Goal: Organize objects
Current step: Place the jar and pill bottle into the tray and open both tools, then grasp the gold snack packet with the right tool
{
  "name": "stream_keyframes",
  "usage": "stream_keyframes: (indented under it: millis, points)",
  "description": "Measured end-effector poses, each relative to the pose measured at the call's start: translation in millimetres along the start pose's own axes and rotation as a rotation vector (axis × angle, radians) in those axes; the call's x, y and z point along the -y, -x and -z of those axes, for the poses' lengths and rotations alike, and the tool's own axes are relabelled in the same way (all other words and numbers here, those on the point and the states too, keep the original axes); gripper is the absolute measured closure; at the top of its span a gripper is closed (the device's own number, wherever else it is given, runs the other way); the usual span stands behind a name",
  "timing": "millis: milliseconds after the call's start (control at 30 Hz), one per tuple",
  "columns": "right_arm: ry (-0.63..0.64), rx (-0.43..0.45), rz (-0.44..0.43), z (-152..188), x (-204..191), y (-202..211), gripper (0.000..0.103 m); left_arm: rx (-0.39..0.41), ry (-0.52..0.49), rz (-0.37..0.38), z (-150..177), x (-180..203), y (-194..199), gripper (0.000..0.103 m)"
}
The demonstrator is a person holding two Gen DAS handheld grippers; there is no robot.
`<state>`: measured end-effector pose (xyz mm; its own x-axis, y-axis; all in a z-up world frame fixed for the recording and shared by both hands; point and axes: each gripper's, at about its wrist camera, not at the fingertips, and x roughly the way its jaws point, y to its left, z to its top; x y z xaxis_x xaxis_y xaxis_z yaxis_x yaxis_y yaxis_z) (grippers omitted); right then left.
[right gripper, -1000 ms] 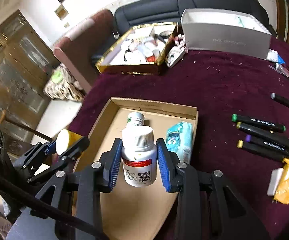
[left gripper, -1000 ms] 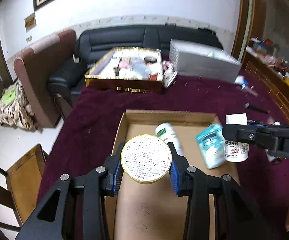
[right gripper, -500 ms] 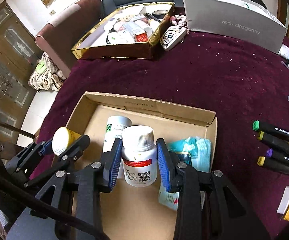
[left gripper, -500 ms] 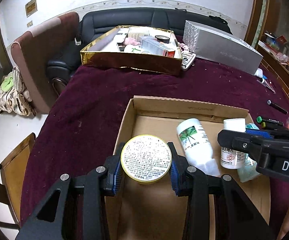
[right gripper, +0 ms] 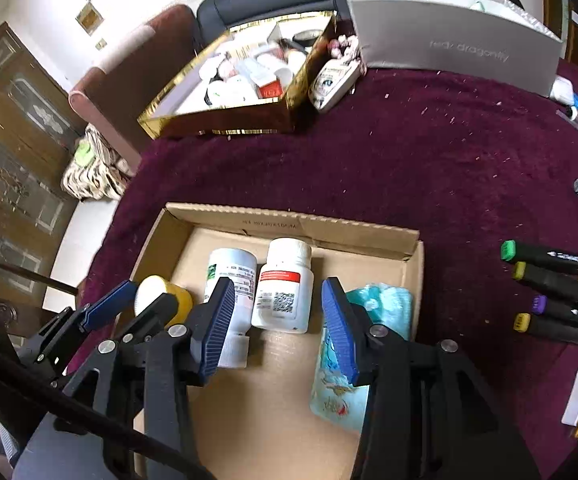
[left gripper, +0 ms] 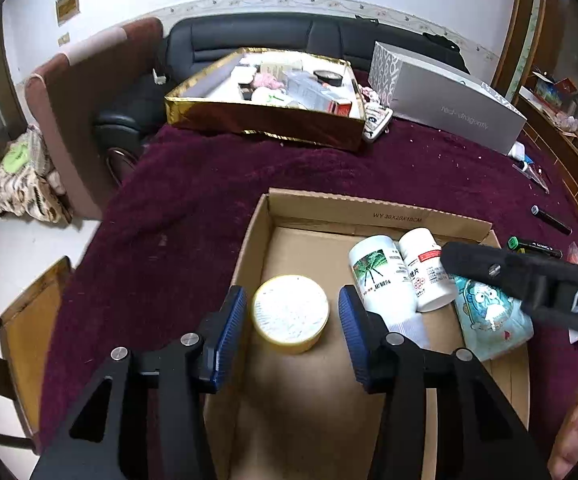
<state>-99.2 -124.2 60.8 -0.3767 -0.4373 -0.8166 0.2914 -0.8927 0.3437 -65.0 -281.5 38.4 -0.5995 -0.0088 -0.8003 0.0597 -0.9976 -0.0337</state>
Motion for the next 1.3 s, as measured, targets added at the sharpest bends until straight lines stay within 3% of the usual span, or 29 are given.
stream_keyframes:
  millis: [133, 200, 333, 400, 500, 733, 933, 1067, 1300]
  points:
    - [-0.012, 0.041, -0.028, 6, 5, 26, 0.058, 0.044, -0.039, -0.05, 6, 7, 28, 0.059]
    - [-0.003, 0.07, -0.035, 13, 8, 43, 0.058, 0.069, -0.062, -0.065, 11, 13, 42, 0.053]
    - [0.015, 0.122, -0.039, 28, 17, 77, 0.056, 0.118, -0.107, -0.052, 22, 30, 74, 0.053]
    - [0.013, 0.15, -0.043, 38, 29, 99, 0.049, 0.128, -0.117, -0.018, 28, 40, 89, 0.053]
    - [-0.008, 0.188, -0.038, 52, 55, 128, 0.047, 0.123, -0.099, 0.083, 36, 52, 107, 0.049]
    - [-0.164, 0.276, 0.08, 84, 156, 191, 0.044, 0.071, -0.097, 0.303, 49, 102, 126, 0.045]
    - [-0.258, 0.223, 0.05, 101, 200, 183, 0.044, 0.0, -0.14, 0.374, 64, 152, 119, 0.045]
    - [-0.267, 0.191, 0.06, 99, 209, 164, 0.044, -0.005, -0.175, 0.369, 74, 168, 123, 0.045]
    - [-0.213, 0.154, 0.23, 84, 210, 133, 0.044, -0.012, -0.172, 0.34, 74, 167, 119, 0.045]
